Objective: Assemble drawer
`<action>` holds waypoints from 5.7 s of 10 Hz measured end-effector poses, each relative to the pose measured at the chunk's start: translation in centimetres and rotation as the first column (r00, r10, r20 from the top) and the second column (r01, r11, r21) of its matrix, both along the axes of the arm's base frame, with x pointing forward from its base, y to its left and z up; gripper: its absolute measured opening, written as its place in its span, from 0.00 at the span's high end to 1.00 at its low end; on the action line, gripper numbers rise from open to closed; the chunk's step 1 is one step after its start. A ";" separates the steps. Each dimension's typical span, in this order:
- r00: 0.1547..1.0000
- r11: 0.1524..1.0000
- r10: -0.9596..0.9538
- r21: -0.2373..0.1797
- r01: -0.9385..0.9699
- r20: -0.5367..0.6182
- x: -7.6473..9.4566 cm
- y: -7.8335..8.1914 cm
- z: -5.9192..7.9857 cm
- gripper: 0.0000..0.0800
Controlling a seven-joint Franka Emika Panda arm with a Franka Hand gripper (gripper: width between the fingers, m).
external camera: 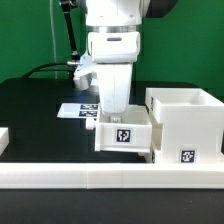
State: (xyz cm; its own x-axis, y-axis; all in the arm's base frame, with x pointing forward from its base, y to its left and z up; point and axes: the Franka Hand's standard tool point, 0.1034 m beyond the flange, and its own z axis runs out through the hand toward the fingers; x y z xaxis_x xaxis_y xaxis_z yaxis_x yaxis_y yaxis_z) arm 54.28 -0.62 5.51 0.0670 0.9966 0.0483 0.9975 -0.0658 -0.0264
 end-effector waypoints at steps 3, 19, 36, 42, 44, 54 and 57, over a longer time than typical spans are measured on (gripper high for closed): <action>0.998 0.998 0.056 -0.009 -0.056 0.011 0.2 0.1 0.1 0.95; 0.999 0.999 0.040 -0.004 -0.040 0.035 -0.1 0.3 -0.2 0.95; 0.999 0.999 0.040 -0.002 -0.040 0.036 0.3 1.7 0.2 0.95; 0.998 0.999 0.046 0.000 -0.046 0.033 0.3 2.1 0.2 0.95; 0.998 0.998 0.056 0.004 -0.056 0.033 0.3 2.6 0.2 0.95; 0.999 0.999 0.040 -0.018 -0.039 0.029 0.9 2.1 3.4 0.19; 0.999 0.999 0.036 -0.033 -0.035 0.040 2.2 0.1 5.5 0.19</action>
Offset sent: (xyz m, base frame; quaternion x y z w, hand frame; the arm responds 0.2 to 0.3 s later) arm 0.0000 0.0000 0.0000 -0.0650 0.0000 0.0000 0.9979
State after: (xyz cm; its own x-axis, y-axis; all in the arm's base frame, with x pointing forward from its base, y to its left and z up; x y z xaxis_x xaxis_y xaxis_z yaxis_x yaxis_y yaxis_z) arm 56.44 -0.49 10.99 0.0299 0.9994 0.0177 0.9994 -0.0302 0.0156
